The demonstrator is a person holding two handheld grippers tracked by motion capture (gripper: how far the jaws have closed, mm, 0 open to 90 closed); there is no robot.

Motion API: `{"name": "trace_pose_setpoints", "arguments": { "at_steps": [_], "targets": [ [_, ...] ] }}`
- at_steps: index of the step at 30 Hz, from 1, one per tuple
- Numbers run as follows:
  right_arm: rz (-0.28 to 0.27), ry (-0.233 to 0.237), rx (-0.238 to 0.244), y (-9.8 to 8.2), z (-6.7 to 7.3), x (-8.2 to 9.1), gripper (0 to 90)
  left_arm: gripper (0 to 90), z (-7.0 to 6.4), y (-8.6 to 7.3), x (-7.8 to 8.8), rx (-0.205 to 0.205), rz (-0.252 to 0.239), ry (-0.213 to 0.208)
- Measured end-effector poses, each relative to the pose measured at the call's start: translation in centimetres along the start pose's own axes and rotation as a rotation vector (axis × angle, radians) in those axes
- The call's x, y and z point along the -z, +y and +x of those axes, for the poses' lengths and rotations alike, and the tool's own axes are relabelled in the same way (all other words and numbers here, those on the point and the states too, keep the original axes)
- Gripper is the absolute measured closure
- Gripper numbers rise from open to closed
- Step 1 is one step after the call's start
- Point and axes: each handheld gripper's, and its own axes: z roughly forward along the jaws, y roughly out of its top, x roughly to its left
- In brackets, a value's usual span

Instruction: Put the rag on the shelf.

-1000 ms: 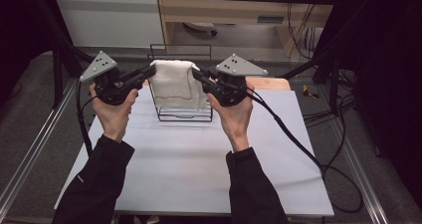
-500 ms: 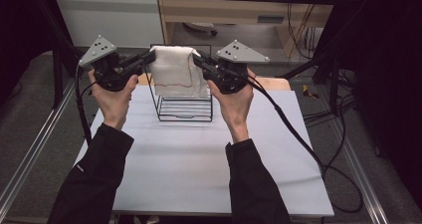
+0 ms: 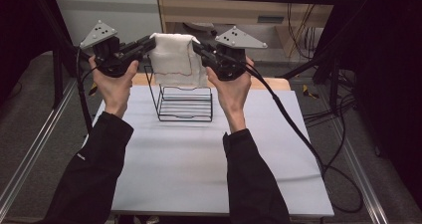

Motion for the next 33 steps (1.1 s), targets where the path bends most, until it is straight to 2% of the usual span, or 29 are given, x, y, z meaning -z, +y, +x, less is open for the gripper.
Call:
{"name": "trace_pose_setpoints", "arguments": {
  "at_steps": [13, 19, 25, 29, 33],
  "targets": [
    [-0.007, -0.008, 0.0, 1.1, -1.1, -1.0, 82.1, 82.9, 0.9, 1.3, -1.2, 0.013, -0.006, 0.0],
    [-0.014, -0.011, -0.001, 1.7, -1.4, -1.7, 82.1, 82.9, 1.6, 1.9, -1.5, 0.008, -0.009, 0.0],
    [-0.023, -0.012, -0.014, 2.2, -1.8, -2.6, 82.1, 82.9, 1.9, 2.7, -1.7, -0.014, -0.015, 0.018],
    [-0.026, -0.013, -0.01, 2.5, -2.0, -3.1, 82.1, 82.9, 2.3, 3.0, -2.0, -0.011, -0.014, 0.026],
    [-0.024, -0.018, -0.011, 2.5, -2.4, -3.7, 82.1, 82.9, 2.6, 3.1, -2.5, 0.009, -0.016, 0.028]
  ]
}}
